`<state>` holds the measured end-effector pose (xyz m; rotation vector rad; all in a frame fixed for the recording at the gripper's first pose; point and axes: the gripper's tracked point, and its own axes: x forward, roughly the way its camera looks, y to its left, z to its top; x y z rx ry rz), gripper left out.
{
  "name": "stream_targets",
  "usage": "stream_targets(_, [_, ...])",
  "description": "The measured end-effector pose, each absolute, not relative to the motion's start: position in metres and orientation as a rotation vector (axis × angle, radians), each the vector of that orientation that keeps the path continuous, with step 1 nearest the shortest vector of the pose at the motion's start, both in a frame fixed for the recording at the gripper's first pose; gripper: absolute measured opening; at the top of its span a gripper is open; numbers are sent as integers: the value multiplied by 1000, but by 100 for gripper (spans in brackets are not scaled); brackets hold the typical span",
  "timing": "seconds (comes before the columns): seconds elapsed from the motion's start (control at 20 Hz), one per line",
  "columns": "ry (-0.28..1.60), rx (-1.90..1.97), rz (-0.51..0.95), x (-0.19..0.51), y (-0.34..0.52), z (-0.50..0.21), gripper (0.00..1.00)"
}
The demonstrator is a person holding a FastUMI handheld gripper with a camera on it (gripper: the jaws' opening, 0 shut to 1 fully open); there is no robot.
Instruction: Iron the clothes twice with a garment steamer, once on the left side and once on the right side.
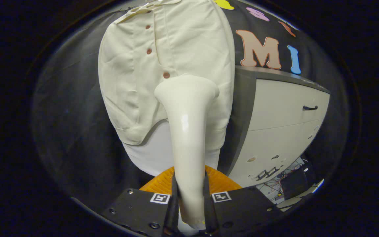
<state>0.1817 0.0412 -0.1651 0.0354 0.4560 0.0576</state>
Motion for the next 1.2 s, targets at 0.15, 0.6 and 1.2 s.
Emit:
stream_targets(0.15, [378, 47, 73, 159, 43, -118, 32])
stream_targets(0.6, [252, 69, 8, 72, 21, -34, 31])
stream_targets(1.2, [117, 56, 6, 5, -44, 25, 31])
